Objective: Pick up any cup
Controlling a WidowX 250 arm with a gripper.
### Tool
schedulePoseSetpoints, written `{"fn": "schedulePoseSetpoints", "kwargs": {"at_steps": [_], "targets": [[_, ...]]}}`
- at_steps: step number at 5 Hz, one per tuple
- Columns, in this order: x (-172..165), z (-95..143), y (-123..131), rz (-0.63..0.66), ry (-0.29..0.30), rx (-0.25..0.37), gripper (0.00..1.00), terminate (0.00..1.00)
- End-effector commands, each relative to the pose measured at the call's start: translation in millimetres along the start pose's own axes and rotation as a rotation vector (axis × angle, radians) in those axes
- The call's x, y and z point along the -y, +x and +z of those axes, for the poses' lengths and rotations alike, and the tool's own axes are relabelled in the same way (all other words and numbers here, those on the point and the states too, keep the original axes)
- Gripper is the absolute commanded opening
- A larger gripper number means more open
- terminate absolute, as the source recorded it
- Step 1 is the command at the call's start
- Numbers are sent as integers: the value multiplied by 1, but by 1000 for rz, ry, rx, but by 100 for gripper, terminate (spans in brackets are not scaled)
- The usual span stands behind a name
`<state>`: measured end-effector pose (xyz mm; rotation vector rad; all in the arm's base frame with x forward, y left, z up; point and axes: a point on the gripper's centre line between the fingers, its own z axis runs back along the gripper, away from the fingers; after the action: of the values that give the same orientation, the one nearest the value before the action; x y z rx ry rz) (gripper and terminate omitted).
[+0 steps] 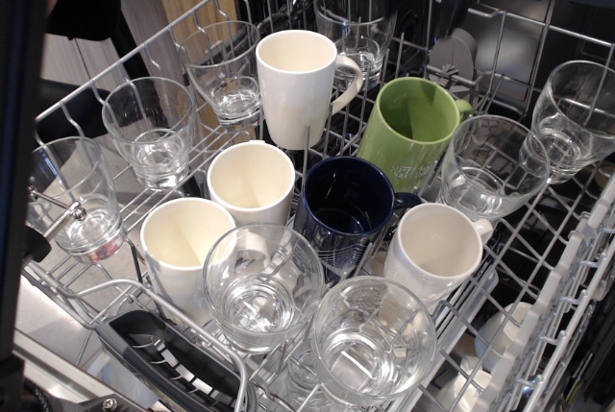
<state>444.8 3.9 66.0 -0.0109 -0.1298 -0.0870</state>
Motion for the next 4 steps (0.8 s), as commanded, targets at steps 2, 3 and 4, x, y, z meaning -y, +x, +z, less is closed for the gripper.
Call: {"fn": "schedulePoseSetpoints", "kwargs": {"at_steps": [2, 3, 4], "targets": [[-22, -17, 18, -42, 103, 116, 100, 0], [-27, -32, 18, -54, 108, 130, 100, 0], [-27, -48, 19, -41, 115, 124, 100, 0]]}}
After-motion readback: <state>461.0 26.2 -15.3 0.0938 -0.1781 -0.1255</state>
